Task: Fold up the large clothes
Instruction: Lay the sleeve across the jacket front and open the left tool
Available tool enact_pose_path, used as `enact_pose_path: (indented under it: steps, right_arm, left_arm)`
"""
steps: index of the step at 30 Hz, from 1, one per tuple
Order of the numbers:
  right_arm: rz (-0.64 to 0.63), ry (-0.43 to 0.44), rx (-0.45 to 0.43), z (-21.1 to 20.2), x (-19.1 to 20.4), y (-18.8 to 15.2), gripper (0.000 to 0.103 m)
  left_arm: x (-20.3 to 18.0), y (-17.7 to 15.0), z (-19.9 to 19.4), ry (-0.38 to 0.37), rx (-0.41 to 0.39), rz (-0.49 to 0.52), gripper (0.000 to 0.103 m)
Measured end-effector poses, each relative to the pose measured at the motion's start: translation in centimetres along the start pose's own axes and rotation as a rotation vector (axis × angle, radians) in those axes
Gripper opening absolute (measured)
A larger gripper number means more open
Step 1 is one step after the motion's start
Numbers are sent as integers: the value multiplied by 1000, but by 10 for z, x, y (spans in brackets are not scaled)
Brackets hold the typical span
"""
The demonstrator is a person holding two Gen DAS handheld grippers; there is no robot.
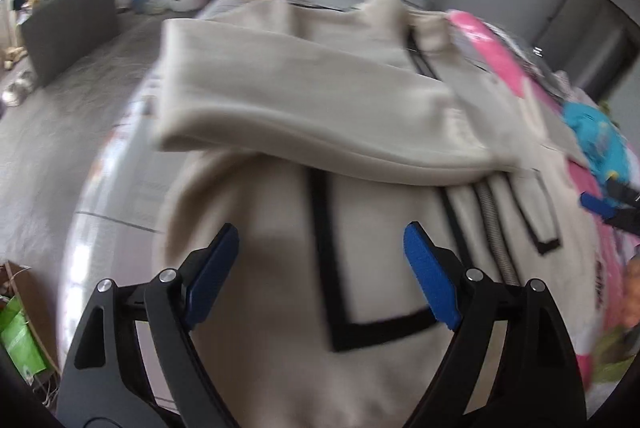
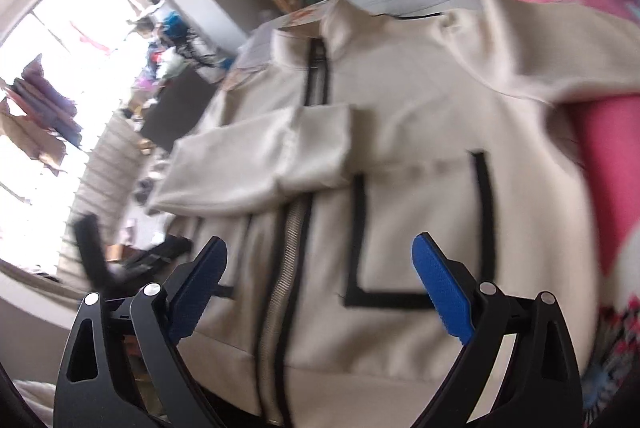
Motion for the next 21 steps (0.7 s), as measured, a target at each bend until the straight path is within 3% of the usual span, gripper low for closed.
enact_pose_path:
  steps: [3,5,11,13,16,18,19,21]
  right_arm:
    - [31,24,51,27,-5,24,82]
    - [46,-6,87,51,-16,38,74]
    - [90,-82,194,109,-46,54,54]
    - [65,-102,189,113,-44,57,49]
    - [22,-89,235,124,-32,54,31]
    - [-35,-131,235,129,-27,55,23]
    - [-66,-160,243,131,-26,55,11]
    - [-85,-173,236,130,-22,58,6]
  left_arm:
    - [16,1,4,60,-35,-6,73]
    - [23,5,5,91,-57,-4,63]
    - [28,11,9,141,-103,3,49]
    - [29,11,9,142,-115,2,47]
    - [32,13,7,124,-126,-22,43]
    - [35,13,7,109,-131,-39,42]
    - [36,13,6,102,-133,-46,41]
    - [36,14,6,96,-137,-55,40]
Point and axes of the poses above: each gripper's, at about its wrist camera, not at the fingertips, and z roughly the way its jaws point, x to its left, y to its top, the point moved 8 cm from there along z, roughly the way its jaws point, and after that the axes turned 8 degrees about -z, right-handed, at the moved point
